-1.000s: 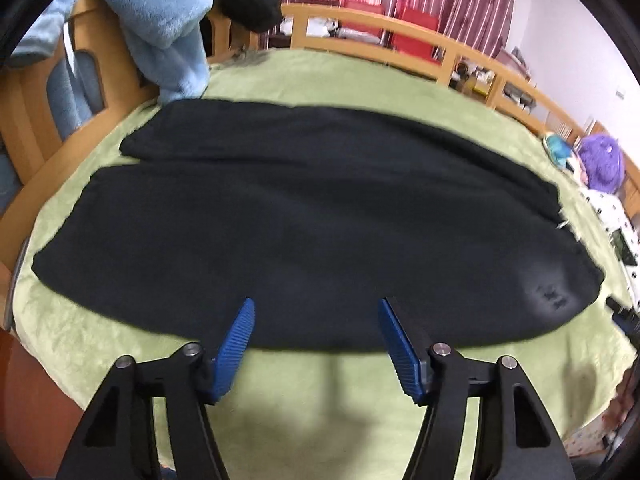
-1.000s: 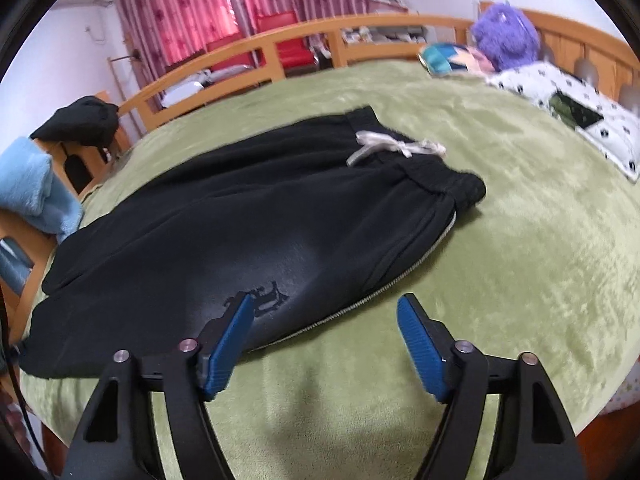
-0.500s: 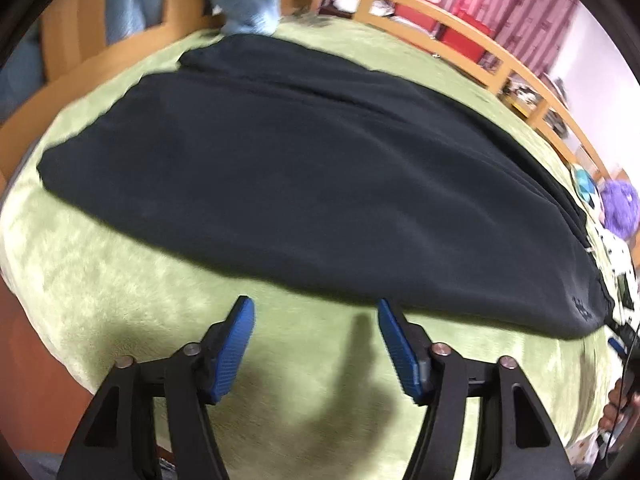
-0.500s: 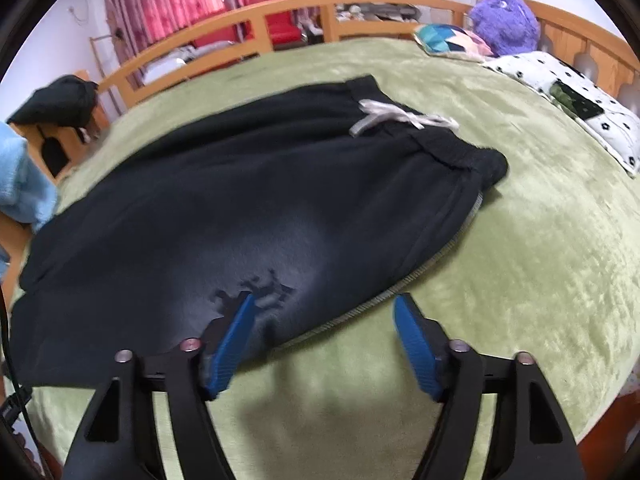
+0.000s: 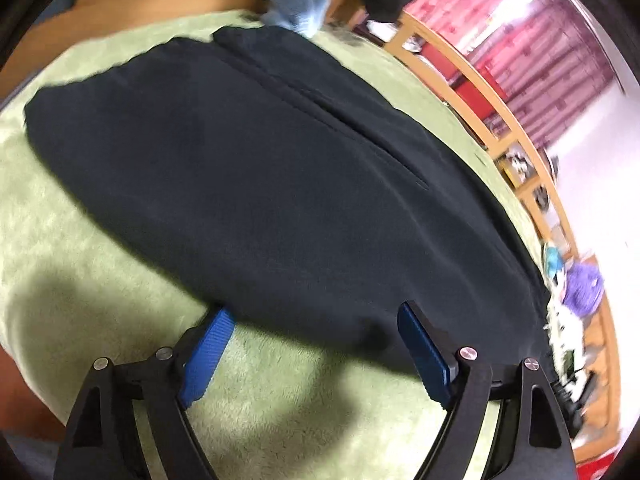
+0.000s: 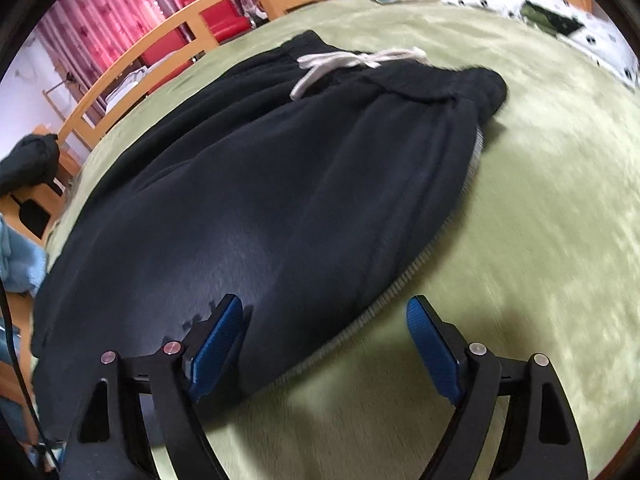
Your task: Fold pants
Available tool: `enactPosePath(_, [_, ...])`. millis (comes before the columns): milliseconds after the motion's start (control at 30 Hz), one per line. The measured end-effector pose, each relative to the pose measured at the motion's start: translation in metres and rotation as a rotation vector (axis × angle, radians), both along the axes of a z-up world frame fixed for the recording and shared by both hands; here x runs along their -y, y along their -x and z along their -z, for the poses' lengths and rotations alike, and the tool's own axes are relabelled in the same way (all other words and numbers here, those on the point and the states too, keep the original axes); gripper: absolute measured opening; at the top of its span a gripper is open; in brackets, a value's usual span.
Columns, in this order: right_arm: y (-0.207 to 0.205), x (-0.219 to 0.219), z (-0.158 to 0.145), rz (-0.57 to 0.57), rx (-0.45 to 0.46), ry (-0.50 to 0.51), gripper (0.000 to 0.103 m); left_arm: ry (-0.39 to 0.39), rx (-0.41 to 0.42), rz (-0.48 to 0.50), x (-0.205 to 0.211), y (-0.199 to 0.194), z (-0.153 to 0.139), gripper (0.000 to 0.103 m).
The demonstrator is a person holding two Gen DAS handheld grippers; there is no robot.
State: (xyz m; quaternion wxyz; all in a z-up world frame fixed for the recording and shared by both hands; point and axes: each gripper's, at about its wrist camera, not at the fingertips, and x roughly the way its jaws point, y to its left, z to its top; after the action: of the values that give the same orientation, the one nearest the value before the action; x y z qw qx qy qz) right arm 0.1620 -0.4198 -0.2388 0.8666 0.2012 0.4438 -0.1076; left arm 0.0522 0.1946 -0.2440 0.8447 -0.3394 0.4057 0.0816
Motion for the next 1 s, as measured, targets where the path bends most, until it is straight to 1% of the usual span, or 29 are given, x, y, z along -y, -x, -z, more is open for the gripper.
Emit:
enactPosePath(67, [-0.010, -0.005, 0.001, -0.015, -0.011, 0.031, 0.086, 0.028, -0.004, 0.004, -0.005, -0.003, 0.002, 0.083])
enactPosePath(100, [-0.016, -0.005, 0.002, -0.010, -0.010, 0.040, 0.086, 0.034, 0.000, -0.011, -0.010, -0.006, 0.003, 0.083])
enactPosePath(200, [-0.015, -0.004, 0.002, 0.025, 0.012, 0.022, 0.086, 0.039, -0.005, -0.051, -0.018, -0.015, 0.008, 0.083])
enactPosePath(233, [-0.014, -0.004, 0.002, 0.034, 0.025, 0.012, 0.084, 0.033, -0.008, -0.066, -0.018, -0.019, 0.009, 0.083])
enactPosePath(267, [-0.013, -0.004, 0.001, 0.036, 0.035, 0.008, 0.079, 0.018, -0.012, -0.083, -0.016, -0.024, 0.009, 0.082])
enactPosePath(333, [-0.017, -0.006, 0.000, 0.027, 0.037, 0.020, 0.034, -0.027, -0.043, -0.117, -0.009, -0.025, 0.009, 0.080])
enactPosePath(367, [-0.018, -0.005, 0.000, 0.015, 0.038, 0.012, 0.032, -0.048, -0.062, -0.131, -0.008, -0.027, 0.008, 0.071])
enactPosePath(400, [-0.019, -0.003, -0.002, 0.008, 0.045, -0.001, 0.027, -0.097, -0.094, -0.158, -0.003, -0.030, 0.007, 0.048])
enactPosePath(433, [-0.019, -0.001, -0.003, 0.003, 0.060, -0.019, 0.023, -0.141, -0.131, -0.178, 0.001, -0.033, 0.006, 0.034])
enactPosePath(467, [-0.018, 0.002, -0.005, -0.003, 0.075, -0.043, 0.021, -0.143, -0.144, -0.181, 0.000, -0.032, 0.005, 0.019])
enactPosePath(500, [-0.016, 0.004, -0.006, -0.008, 0.083, -0.057, 0.019, -0.101, -0.136, -0.179, 0.000, -0.031, 0.003, 0.012])
enactPosePath(567, [-0.011, 0.006, -0.012, -0.024, 0.104, -0.079, 0.016, -0.017, -0.110, -0.206, -0.002, -0.025, -0.003, 0.010])
enactPosePath(633, [0.000, 0.005, -0.024, -0.058, 0.132, -0.071, 0.015, 0.025, -0.085, -0.213, -0.005, -0.019, -0.014, 0.009])
enactPosePath(700, [0.009, 0.002, -0.035, -0.089, 0.149, -0.051, 0.015, 0.045, -0.060, -0.207, -0.011, -0.012, -0.026, 0.009])
enactPosePath(733, [0.012, 0.001, -0.039, -0.099, 0.150, -0.041, 0.015, 0.047, -0.051, -0.204, -0.016, -0.006, -0.030, 0.009])
enactPosePath(800, [0.017, -0.003, -0.049, -0.106, 0.133, -0.020, 0.014, 0.032, -0.021, -0.176, -0.012, -0.004, -0.050, 0.008])
enactPosePath(867, [0.021, -0.003, -0.058, -0.100, 0.134, -0.026, 0.014, 0.016, 0.009, -0.147, -0.010, -0.003, -0.065, 0.008])
enactPosePath(900, [0.016, -0.004, -0.066, -0.100, 0.137, -0.030, 0.013, -0.001, 0.032, -0.125, -0.009, -0.004, -0.076, 0.008])
enactPosePath(933, [0.024, -0.006, -0.076, -0.105, 0.137, -0.024, 0.013, -0.015, 0.044, -0.108, -0.009, -0.006, -0.083, 0.008])
enactPosePath(967, [0.020, -0.007, -0.084, -0.112, 0.131, -0.016, 0.013, -0.037, 0.063, -0.083, -0.009, -0.007, -0.093, 0.008])
enactPosePath(1000, [0.017, -0.012, -0.099, -0.123, 0.124, 0.007, 0.012, -0.045, 0.075, -0.072, -0.009, -0.008, -0.099, 0.008])
